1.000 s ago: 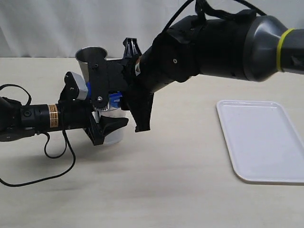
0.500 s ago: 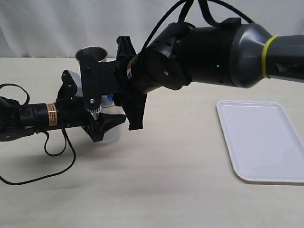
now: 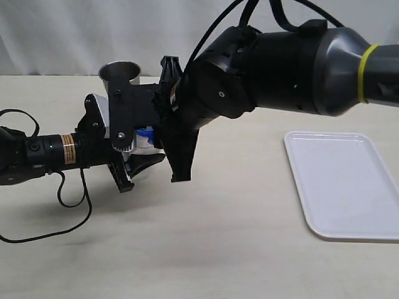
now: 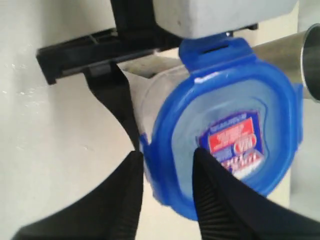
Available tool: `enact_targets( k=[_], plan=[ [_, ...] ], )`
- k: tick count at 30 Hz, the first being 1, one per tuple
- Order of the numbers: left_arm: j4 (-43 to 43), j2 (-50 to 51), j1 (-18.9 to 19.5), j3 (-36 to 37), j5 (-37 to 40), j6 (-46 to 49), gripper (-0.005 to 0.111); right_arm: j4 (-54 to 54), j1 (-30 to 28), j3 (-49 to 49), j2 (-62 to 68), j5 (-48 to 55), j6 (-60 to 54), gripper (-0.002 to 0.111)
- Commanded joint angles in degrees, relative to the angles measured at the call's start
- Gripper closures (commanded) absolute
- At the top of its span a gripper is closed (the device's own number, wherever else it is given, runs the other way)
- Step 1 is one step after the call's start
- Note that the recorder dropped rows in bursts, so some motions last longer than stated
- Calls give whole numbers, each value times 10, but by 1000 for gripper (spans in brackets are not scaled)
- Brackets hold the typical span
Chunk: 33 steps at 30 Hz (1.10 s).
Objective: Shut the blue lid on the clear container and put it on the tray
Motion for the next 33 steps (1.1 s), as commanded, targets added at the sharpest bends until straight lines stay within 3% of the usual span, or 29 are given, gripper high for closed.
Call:
enact_targets(
  k=[1, 4, 11, 20, 33],
  plan=[
    [30, -16, -12, -10, -94, 62, 107, 66, 3, 9, -32, 9, -18, 66],
    [33, -16, -12, -13, -88, 85, 107, 79, 3, 9, -65, 7, -23, 55],
    [78, -16, -12, -13, -99, 234, 107, 82, -12, 6, -109, 18, 5, 55],
    [95, -16, -12, -13, -85, 243, 107, 196, -33, 4, -79, 54, -81, 58],
    [95, -16, -13, -13, -95, 226, 107, 198, -31, 4, -10, 56, -95, 65]
  ],
)
